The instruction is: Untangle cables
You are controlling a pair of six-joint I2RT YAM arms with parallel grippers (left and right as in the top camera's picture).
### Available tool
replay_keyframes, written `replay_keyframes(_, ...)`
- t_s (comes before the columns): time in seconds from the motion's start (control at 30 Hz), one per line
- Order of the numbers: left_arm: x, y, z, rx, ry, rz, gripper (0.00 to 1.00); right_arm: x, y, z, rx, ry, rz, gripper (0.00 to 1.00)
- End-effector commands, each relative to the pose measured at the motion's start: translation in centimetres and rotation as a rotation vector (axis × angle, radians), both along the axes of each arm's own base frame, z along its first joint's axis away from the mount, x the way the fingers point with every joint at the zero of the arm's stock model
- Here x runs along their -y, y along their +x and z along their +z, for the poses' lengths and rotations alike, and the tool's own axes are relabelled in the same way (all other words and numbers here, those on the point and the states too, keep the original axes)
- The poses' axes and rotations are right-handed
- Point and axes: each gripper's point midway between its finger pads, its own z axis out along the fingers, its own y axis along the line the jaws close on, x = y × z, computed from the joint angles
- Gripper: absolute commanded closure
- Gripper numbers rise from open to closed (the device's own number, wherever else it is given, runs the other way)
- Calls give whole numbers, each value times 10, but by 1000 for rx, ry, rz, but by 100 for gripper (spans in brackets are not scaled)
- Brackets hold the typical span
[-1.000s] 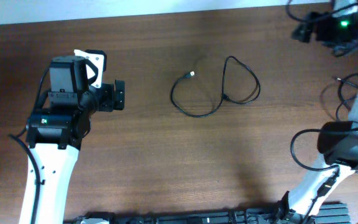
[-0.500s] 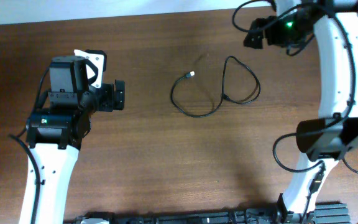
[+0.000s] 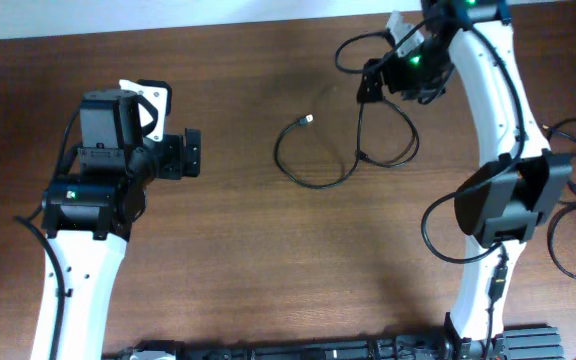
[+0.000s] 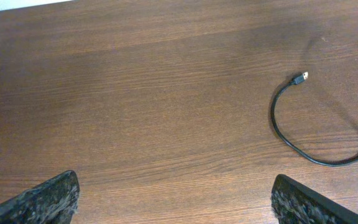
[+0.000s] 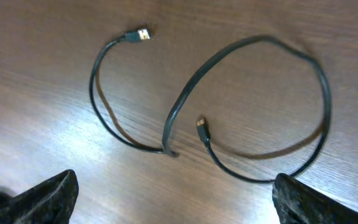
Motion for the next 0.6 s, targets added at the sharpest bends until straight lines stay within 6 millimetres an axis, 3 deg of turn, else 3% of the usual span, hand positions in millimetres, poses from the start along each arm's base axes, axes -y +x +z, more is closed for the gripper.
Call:
replay_keyframes(0.0,-2,-1,6,15,-7,12,1,-9,-4,-30,-67,-5,-22,1)
replay_keyframes(0.3,-2,-1,6,15,-6,12,1,-36,-9,-74,-88,2,-1,4)
replay_keyframes(0.57,-2,-1,6,15,-6,12,1,-49,-11,-88,-79,3,14,57)
